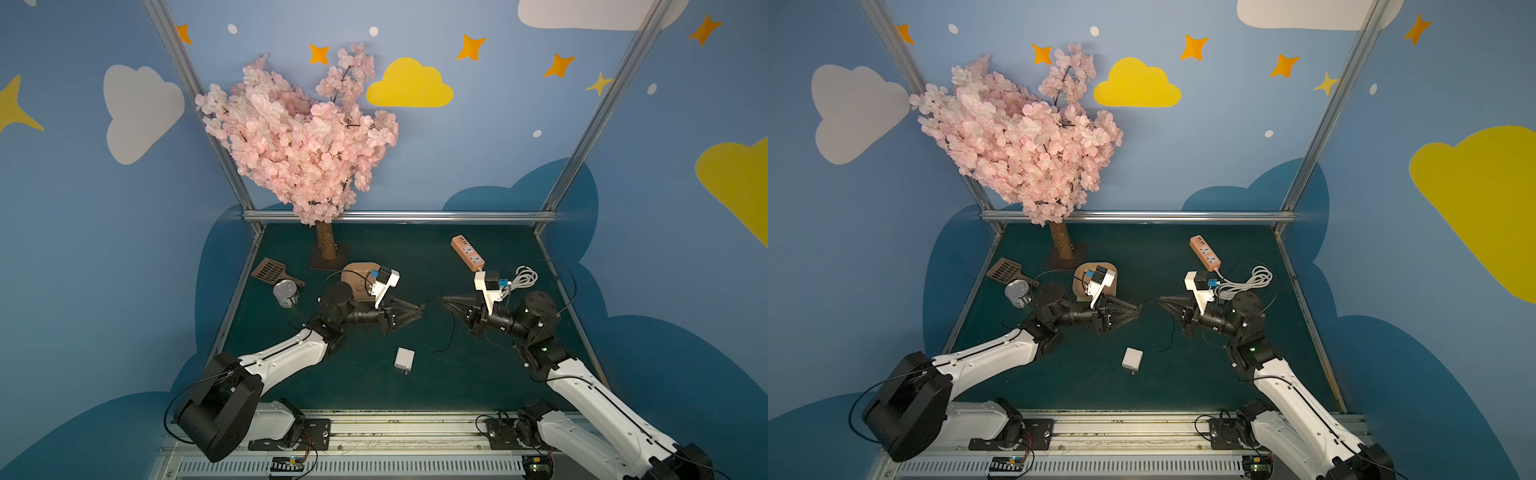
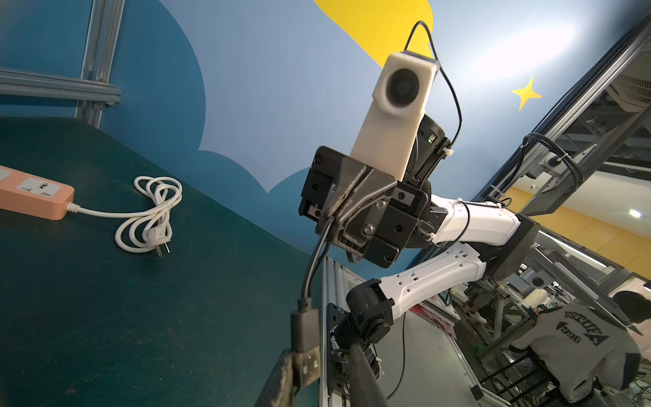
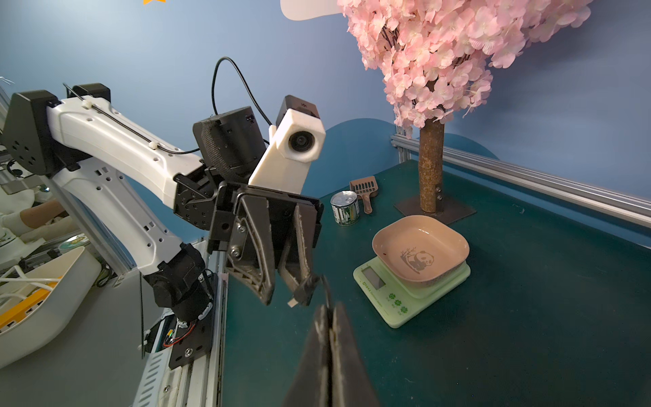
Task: Charge the electronic scale
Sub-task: Pick up the charging cable from the center of the board.
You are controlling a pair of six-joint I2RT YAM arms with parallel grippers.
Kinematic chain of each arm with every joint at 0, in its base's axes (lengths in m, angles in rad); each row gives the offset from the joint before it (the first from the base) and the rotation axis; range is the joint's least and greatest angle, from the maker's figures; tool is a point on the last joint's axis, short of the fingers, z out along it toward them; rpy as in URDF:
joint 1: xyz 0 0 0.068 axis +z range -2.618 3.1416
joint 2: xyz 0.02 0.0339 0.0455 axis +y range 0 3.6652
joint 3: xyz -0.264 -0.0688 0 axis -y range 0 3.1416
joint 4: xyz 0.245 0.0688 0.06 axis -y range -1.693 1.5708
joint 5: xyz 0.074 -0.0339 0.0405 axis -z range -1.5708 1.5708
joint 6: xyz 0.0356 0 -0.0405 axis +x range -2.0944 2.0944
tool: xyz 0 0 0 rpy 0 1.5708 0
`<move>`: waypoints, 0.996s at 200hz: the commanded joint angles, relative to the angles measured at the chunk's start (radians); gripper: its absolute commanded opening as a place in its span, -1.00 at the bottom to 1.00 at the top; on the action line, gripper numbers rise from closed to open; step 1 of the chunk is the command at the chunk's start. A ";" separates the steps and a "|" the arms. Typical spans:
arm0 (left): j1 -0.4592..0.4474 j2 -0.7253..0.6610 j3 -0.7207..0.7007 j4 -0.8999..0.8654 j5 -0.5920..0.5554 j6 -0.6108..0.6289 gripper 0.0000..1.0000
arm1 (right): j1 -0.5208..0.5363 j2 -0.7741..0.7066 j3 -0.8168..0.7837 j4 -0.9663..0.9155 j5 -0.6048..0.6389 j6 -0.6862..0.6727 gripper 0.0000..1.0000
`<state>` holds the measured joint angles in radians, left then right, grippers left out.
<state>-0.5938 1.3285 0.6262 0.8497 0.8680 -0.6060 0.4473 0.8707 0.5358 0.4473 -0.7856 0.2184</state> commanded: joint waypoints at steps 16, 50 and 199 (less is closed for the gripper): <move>0.004 -0.005 0.001 0.048 0.026 -0.002 -0.54 | 0.004 -0.007 -0.016 0.065 -0.001 0.031 -1.00; 0.003 -0.008 0.003 0.053 0.030 0.002 -0.64 | 0.004 -0.010 -0.013 0.065 -0.009 0.035 -1.00; 0.003 -0.056 0.029 -0.078 0.044 0.120 -0.79 | -0.006 -0.019 0.129 -0.249 -0.182 -0.085 -0.72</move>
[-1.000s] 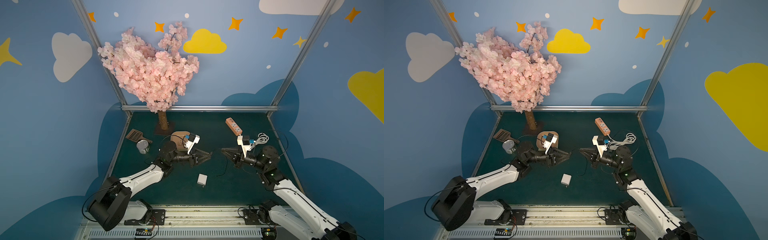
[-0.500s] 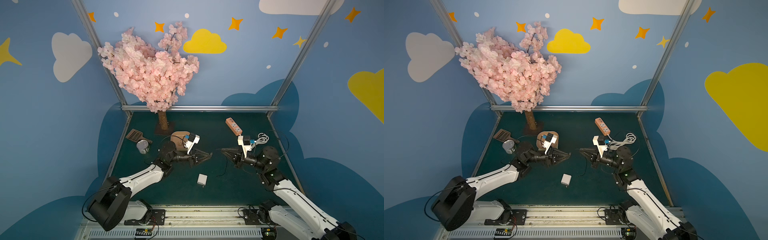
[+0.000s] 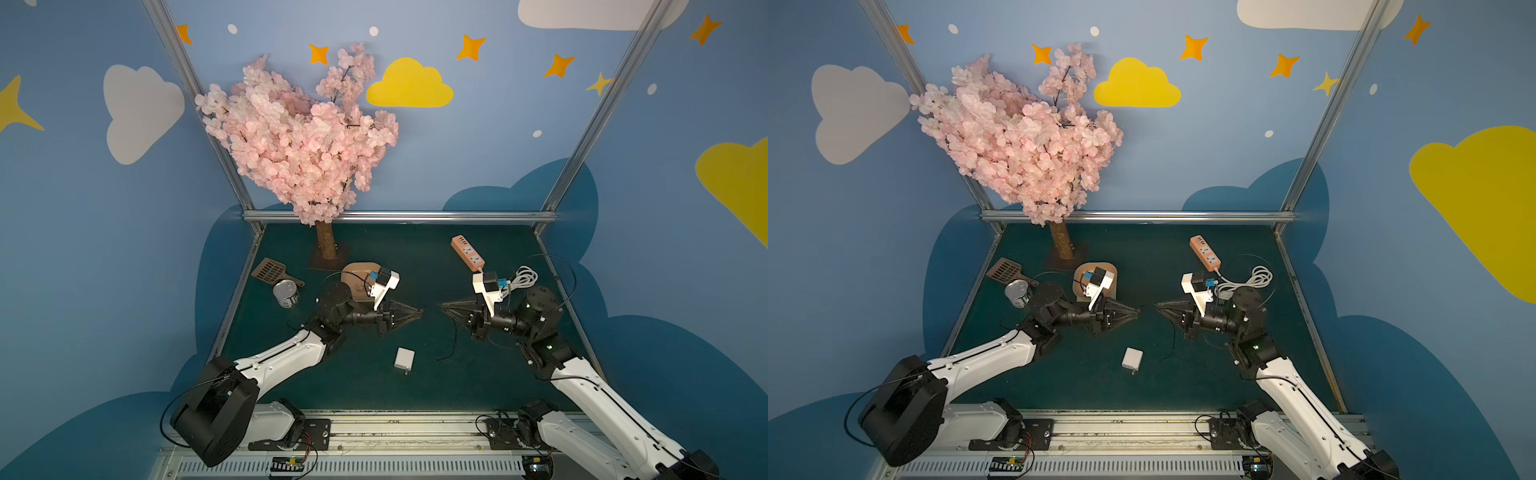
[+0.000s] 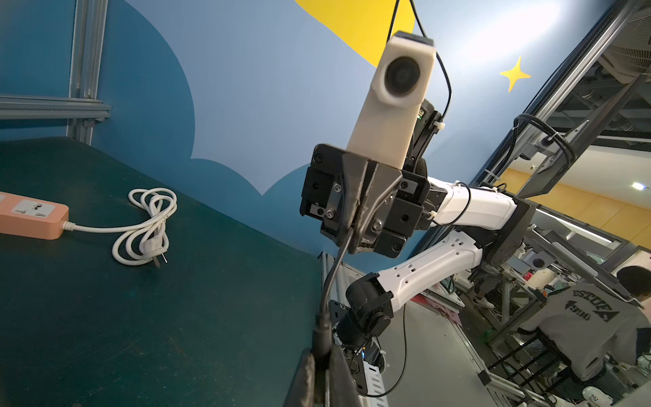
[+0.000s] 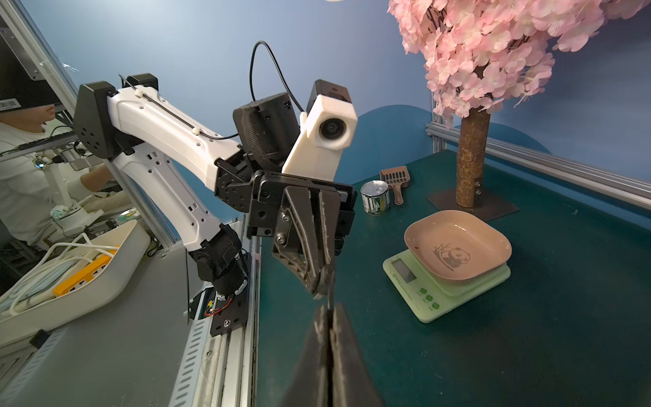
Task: Charge the electronic scale
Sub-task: Pick up the charging cable from the center of the board.
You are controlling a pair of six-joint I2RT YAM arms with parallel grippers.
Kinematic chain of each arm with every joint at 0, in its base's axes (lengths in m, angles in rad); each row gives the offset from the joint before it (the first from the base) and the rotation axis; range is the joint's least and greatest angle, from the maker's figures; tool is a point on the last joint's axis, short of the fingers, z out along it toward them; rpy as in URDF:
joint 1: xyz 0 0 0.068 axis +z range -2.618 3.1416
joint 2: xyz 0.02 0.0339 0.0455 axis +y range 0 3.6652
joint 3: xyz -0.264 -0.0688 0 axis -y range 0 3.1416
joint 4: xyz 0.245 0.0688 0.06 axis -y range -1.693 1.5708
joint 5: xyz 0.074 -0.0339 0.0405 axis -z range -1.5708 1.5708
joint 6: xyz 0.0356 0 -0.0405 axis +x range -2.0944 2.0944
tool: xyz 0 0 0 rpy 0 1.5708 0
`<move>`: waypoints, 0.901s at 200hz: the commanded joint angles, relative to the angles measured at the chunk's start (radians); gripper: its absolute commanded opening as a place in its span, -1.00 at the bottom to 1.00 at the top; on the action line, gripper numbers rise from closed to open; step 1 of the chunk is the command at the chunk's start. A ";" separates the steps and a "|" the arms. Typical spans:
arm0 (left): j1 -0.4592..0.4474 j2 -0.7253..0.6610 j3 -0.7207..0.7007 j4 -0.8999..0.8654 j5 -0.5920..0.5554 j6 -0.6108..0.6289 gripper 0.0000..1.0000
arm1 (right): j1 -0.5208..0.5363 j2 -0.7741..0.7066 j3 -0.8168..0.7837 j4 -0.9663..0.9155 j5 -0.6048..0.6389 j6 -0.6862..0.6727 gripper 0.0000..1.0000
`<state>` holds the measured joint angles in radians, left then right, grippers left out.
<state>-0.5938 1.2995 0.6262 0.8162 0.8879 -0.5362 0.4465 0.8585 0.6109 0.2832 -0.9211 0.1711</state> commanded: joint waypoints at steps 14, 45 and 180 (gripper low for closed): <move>0.003 -0.038 0.037 -0.092 0.035 0.091 -0.79 | -0.007 0.004 0.106 -0.161 -0.072 -0.065 -0.58; 0.004 -0.064 0.071 -0.241 0.064 0.211 -0.79 | -0.007 0.032 0.196 -0.318 -0.125 -0.114 -0.32; -0.024 -0.108 0.212 -0.660 0.088 0.482 -0.78 | 0.059 0.137 0.241 -0.362 -0.175 -0.068 -0.43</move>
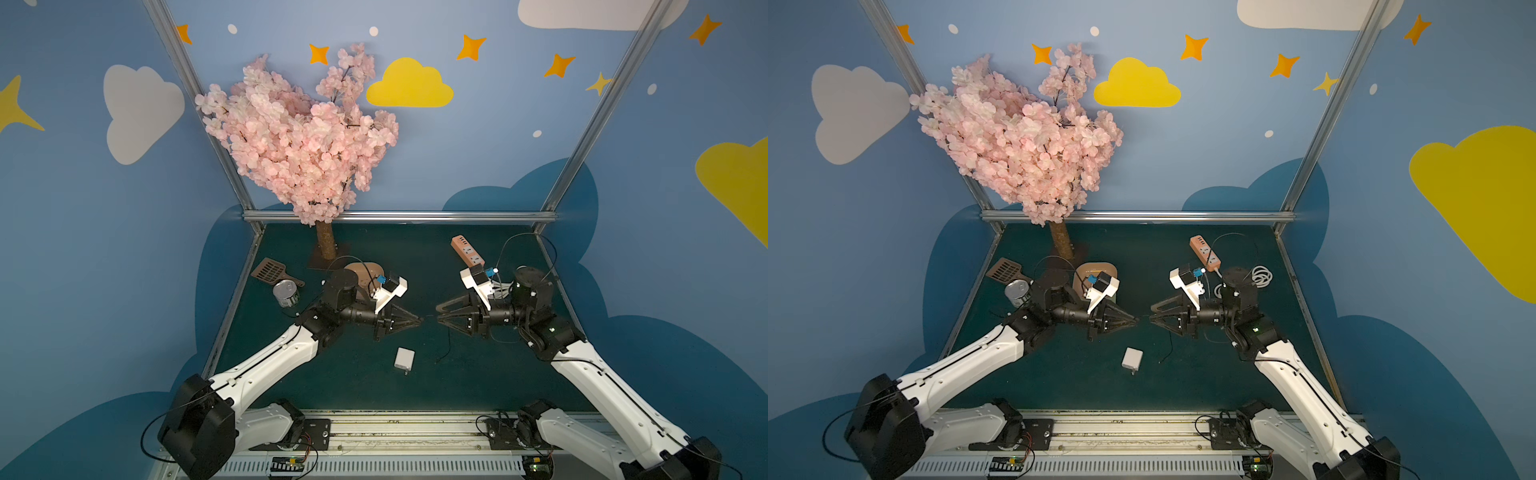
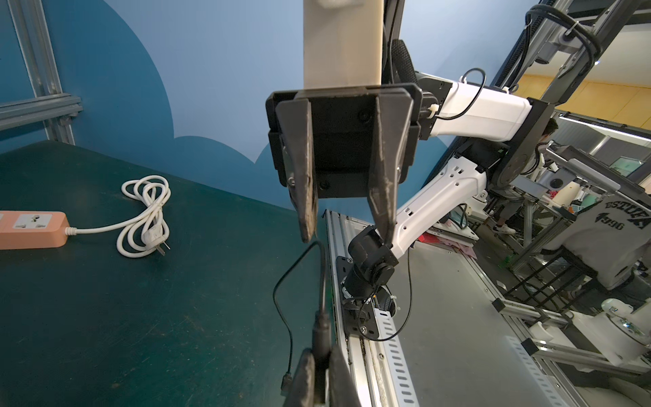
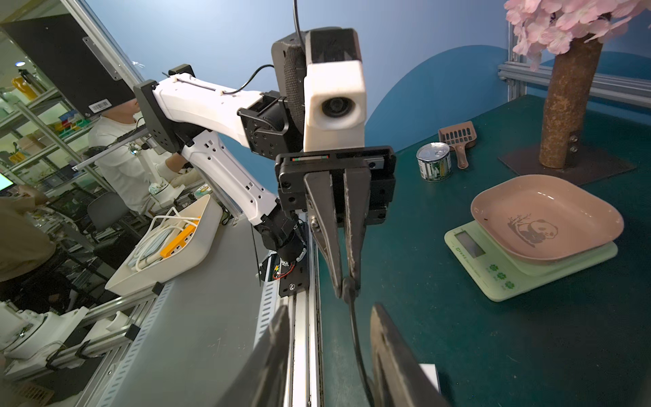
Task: Charge the electronic scale
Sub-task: Pick up the charging cable from the center of the board.
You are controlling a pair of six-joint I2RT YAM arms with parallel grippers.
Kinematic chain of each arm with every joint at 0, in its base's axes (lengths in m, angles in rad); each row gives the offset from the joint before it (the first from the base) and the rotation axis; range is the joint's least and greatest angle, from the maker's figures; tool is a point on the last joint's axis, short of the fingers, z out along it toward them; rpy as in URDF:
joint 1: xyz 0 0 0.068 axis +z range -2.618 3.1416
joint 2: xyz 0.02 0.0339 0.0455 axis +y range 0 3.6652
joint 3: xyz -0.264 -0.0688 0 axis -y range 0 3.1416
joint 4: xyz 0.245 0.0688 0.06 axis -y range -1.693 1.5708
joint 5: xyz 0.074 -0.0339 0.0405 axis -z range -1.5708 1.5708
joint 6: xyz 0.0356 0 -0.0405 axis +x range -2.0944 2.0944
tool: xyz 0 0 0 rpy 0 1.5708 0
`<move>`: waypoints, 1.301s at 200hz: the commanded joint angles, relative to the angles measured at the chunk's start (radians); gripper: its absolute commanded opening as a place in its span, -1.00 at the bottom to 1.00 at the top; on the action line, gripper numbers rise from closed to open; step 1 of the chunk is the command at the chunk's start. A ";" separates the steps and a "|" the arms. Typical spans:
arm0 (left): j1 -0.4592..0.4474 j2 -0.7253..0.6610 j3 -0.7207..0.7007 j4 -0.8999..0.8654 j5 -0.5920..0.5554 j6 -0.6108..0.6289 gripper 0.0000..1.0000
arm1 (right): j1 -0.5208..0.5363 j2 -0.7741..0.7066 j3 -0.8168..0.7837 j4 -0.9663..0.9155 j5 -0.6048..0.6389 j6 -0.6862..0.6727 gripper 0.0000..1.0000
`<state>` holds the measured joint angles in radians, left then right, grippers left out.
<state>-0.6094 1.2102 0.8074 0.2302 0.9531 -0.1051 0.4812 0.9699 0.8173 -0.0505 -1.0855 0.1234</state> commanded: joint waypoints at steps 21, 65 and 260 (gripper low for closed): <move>-0.013 -0.021 0.036 -0.087 0.020 0.055 -0.78 | 0.050 0.049 0.072 -0.114 -0.004 -0.077 -0.46; -0.023 -0.016 0.050 -0.108 0.025 0.063 -0.77 | 0.091 0.072 0.094 -0.166 0.024 -0.129 -0.42; -0.036 -0.006 0.081 -0.165 0.036 0.095 -0.78 | 0.142 0.105 0.148 -0.318 0.110 -0.241 -0.61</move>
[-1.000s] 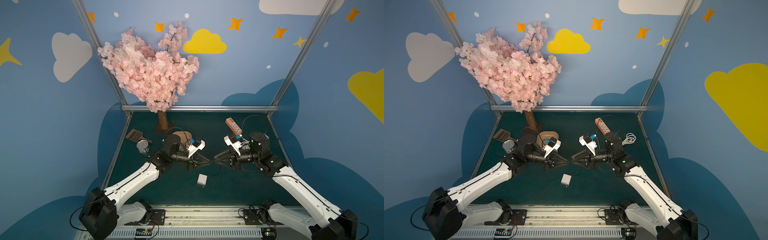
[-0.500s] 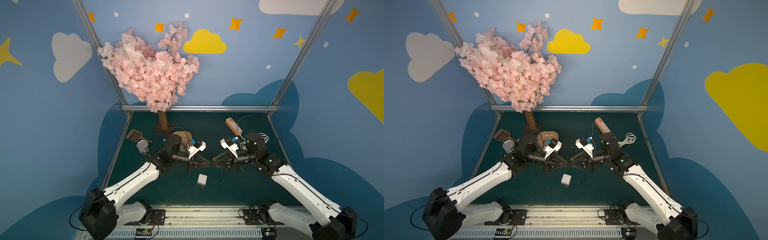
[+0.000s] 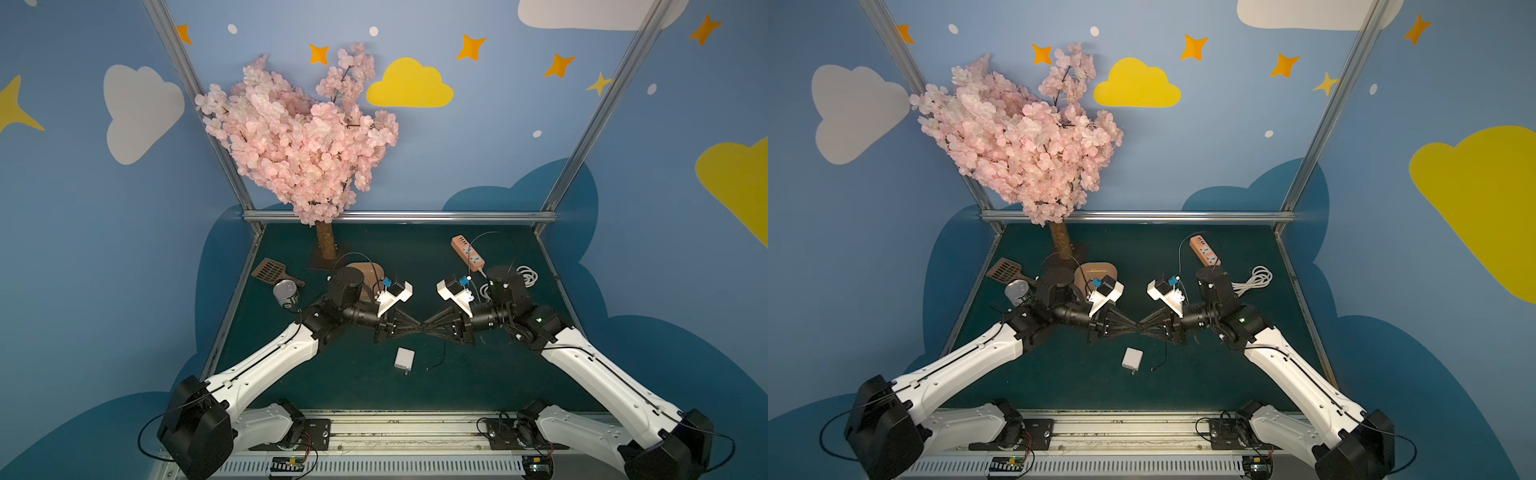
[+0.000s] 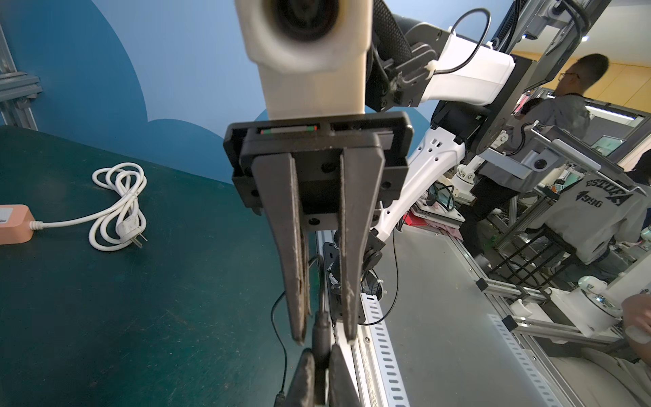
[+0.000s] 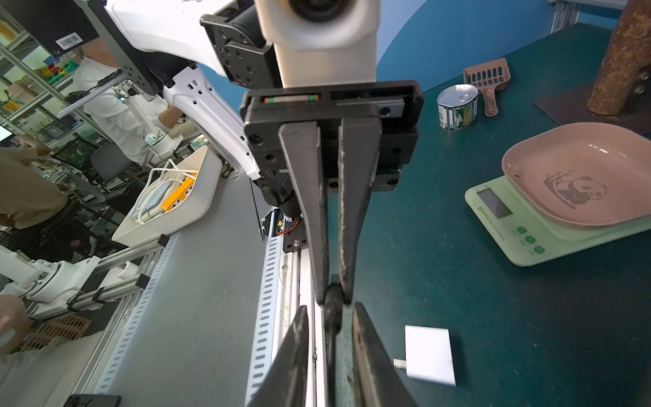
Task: Charge the electronic scale
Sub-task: Pick up the charging cable from the center of the board.
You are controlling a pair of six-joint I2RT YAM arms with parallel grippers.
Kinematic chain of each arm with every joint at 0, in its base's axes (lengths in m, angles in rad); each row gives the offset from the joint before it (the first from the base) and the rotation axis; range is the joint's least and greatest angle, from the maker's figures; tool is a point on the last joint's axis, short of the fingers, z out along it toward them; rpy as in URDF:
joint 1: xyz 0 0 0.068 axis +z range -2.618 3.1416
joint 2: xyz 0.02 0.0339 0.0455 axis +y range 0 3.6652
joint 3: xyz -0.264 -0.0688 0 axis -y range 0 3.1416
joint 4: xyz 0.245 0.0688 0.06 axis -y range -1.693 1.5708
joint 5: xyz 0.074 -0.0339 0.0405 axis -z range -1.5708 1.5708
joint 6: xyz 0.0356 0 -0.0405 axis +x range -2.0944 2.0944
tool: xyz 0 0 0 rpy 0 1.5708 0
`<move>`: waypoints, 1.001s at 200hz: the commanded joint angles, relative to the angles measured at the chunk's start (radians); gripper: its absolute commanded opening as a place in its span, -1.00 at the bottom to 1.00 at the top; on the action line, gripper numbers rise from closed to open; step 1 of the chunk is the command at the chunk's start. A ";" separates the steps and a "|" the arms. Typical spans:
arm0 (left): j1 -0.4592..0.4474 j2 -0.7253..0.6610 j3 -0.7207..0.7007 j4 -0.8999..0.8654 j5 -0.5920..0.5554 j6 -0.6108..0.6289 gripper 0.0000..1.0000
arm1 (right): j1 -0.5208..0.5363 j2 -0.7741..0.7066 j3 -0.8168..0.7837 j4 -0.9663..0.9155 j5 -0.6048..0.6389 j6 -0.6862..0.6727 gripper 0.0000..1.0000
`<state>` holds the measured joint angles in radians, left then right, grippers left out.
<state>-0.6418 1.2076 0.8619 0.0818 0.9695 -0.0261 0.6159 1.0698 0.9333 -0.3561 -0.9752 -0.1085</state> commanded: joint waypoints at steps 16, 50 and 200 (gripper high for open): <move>-0.005 -0.001 0.025 -0.020 0.020 0.020 -0.78 | 0.008 0.003 0.030 -0.005 -0.003 -0.009 -0.64; -0.007 -0.001 0.025 -0.027 0.021 0.026 -0.79 | 0.008 -0.016 0.022 0.008 0.004 -0.009 -0.65; -0.055 -0.064 -0.063 0.003 -0.453 0.008 0.77 | -0.001 -0.050 -0.019 0.037 0.347 0.096 -1.00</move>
<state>-0.6662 1.1873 0.8486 0.0677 0.8112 -0.0143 0.6178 1.0534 0.9310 -0.3496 -0.8246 -0.0883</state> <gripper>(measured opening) 0.851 0.081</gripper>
